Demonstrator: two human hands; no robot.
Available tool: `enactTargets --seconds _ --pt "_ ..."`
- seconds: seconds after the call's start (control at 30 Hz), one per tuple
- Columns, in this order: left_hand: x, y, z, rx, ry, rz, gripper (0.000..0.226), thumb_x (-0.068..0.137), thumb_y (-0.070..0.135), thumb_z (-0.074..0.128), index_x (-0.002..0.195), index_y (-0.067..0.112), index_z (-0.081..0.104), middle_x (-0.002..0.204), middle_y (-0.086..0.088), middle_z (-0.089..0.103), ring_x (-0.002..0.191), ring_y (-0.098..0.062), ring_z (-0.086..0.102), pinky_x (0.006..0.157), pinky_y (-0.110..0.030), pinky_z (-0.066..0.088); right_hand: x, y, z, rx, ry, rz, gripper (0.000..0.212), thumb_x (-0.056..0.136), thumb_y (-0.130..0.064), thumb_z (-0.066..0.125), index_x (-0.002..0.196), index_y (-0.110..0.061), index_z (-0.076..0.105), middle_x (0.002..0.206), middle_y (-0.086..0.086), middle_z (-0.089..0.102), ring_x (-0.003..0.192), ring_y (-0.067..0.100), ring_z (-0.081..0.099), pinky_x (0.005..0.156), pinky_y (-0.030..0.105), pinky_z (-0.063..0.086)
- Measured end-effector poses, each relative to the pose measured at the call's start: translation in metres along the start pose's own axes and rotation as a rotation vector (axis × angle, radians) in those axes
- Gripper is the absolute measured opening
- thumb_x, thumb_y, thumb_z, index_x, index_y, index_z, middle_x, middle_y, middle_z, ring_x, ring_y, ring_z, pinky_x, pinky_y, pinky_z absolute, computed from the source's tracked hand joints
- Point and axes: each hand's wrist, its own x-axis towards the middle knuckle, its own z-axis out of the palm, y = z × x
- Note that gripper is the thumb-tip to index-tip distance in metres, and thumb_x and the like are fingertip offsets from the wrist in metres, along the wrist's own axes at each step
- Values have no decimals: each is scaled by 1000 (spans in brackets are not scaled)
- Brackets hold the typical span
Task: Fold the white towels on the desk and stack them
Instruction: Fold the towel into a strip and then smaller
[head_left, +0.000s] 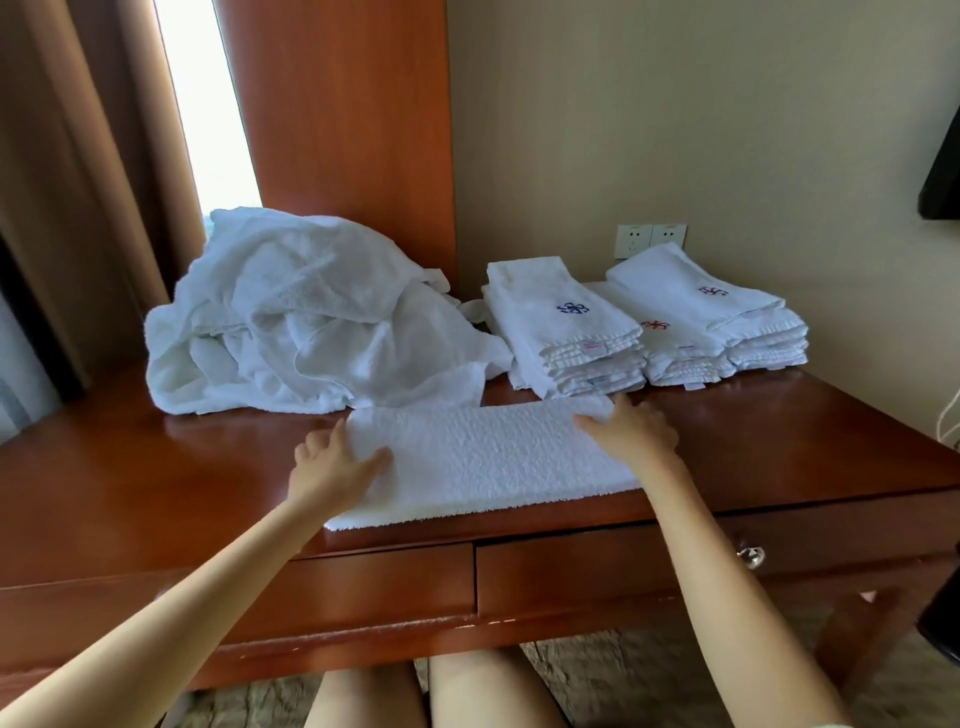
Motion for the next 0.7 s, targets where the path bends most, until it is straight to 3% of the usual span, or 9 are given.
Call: enactTargets --seconds 0.07,0.13,0.17,0.23,0.3,0.37,0.43,0.57,0.7 --pt "2 -8 -9 -1 -14 -76 73 90 56 55 142 8 39 135 -17 47 121 -34 48 92 -40 41 10 11 -16 60 -102 21 62 81 -69 57 103 -11 56 93 1 57 82 17 57 62 27 39" --pt "6 -9 -15 -185 -72 -90 57 87 50 63 114 0 63 89 -8 63 78 -25 59 62 -31 40 15 18 -30 160 -222 27 55 78 -62 68 68 -18 36 69 -3 35 57 10 37 49 24 27" --pt "5 -7 -19 -268 -118 -112 50 84 45 68 101 -2 67 67 -4 54 59 -21 50 52 -27 33 15 20 -36 200 -275 17 58 77 -58 71 65 -22 27 67 -4 27 55 9 31 47 23 24" --pt "5 -3 -26 -407 -200 -198 40 79 36 77 90 -2 66 54 0 33 46 -16 27 43 -23 20 15 24 -39 254 -340 -4 57 76 -51 77 64 -22 28 67 -3 29 57 9 33 49 23 26" --pt "5 -3 -30 -577 -232 -266 39 73 27 82 92 -4 66 61 -4 43 49 -15 32 45 -21 25 19 31 -37 363 -373 -43 39 76 -38 80 72 -11 52 78 2 53 70 13 52 58 22 36" --pt "1 -2 -35 -713 -228 -284 34 70 18 84 93 -2 69 80 -7 65 62 -18 55 55 -21 39 19 36 -39 572 -380 -83 22 77 -19 81 92 -10 69 102 5 70 87 13 64 69 21 45" --pt "-4 1 -43 -736 -211 -220 27 70 8 83 94 4 71 86 -7 72 76 -19 66 61 -23 47 18 39 -43 725 -386 -125 21 75 -10 80 92 -18 71 106 1 71 86 6 66 70 19 48" --pt "-9 11 -60 -761 -129 38 39 73 -3 75 110 3 67 105 -12 70 94 -24 66 77 -30 51 20 39 -50 781 -323 -150 30 73 -5 81 95 -19 67 102 -6 66 90 3 58 76 18 42" --pt "-11 10 -70 -695 -44 290 44 74 -6 74 114 9 65 105 -6 70 96 -16 65 77 -20 51 19 49 -51 945 -179 -201 46 70 7 78 106 -18 65 108 -5 67 98 7 60 86 20 42"
